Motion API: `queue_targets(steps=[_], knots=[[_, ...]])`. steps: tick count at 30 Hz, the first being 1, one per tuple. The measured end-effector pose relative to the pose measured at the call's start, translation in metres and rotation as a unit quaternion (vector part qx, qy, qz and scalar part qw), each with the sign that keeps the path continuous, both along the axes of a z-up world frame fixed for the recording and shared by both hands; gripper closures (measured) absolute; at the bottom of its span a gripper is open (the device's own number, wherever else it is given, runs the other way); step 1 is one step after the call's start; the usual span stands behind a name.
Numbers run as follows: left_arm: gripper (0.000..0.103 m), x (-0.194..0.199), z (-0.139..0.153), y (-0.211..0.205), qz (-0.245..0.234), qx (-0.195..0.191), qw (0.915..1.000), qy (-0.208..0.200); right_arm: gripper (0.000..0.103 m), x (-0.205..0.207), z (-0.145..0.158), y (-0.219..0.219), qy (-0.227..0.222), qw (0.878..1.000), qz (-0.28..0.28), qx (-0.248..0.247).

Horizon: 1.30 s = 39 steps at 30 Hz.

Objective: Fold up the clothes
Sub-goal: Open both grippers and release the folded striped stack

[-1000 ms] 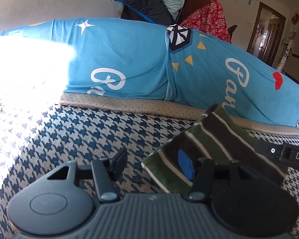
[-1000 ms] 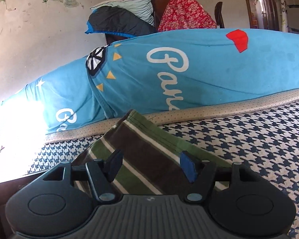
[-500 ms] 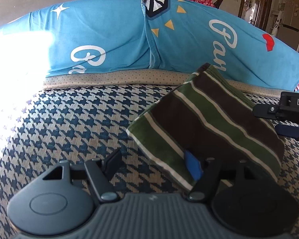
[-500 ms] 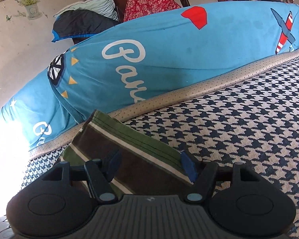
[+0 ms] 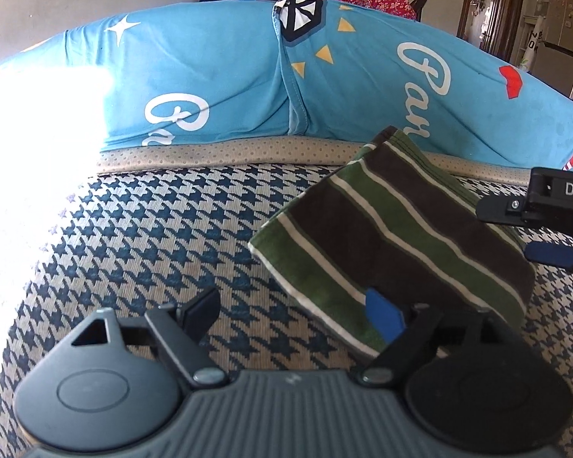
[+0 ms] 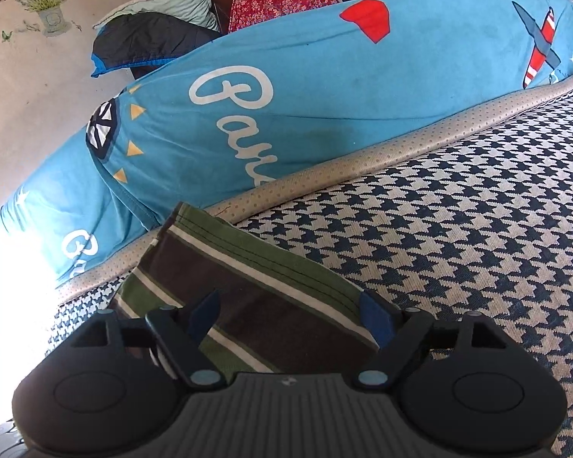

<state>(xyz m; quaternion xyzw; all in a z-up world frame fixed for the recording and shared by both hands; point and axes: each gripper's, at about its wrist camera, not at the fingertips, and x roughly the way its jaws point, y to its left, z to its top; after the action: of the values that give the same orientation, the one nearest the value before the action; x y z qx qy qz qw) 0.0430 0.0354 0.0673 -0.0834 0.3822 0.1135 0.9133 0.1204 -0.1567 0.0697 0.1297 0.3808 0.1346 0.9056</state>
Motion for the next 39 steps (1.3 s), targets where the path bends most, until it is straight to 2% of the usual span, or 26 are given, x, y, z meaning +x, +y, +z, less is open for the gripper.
queue_targets(steps=[10,20,28,39], knots=[[0.008,-0.03,0.021,-0.019,-0.015,0.015,0.9998,-0.002,0.018,-0.034,0.022,0.002,0.032,0.999,0.007,-0.008],[0.0,-0.047,0.027,-0.036,-0.017,0.008,0.9997,0.015,0.016,-0.076,0.034,0.002,0.015,0.998,0.026,-0.055],[0.0,-0.054,0.023,-0.047,-0.027,0.003,0.9986,0.044,0.013,-0.104,0.03,-0.007,0.02,0.995,0.015,-0.094],[0.0,-0.059,0.017,-0.046,-0.017,0.005,0.9974,0.07,0.013,-0.108,0.026,-0.019,0.03,0.993,0.016,-0.115]])
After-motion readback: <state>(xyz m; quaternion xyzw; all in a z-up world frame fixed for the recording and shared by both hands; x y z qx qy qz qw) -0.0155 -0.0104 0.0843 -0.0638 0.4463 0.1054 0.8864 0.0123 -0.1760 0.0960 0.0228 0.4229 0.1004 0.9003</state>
